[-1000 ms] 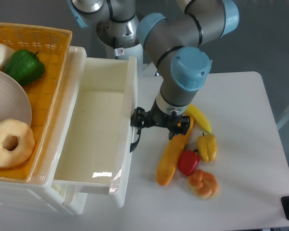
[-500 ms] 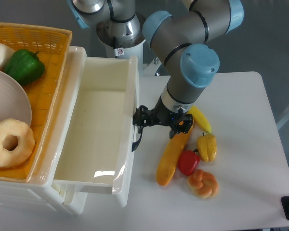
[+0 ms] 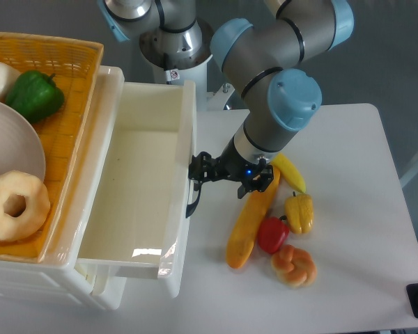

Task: Slide open the top white drawer

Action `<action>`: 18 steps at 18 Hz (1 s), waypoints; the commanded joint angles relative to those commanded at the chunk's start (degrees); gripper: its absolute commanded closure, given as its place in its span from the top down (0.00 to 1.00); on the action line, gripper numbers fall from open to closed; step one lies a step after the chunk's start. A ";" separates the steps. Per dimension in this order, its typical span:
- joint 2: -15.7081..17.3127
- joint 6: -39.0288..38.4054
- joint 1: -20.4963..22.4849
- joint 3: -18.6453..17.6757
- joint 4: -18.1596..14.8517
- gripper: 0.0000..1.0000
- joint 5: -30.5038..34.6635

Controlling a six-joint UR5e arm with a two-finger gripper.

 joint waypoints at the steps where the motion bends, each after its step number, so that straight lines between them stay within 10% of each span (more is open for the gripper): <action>1: 0.09 0.00 0.09 0.00 -0.35 1.00 -0.09; 8: 0.53 -0.09 0.70 0.27 -1.06 1.00 -0.44; 18: 0.53 4.46 2.46 0.88 7.02 1.00 5.25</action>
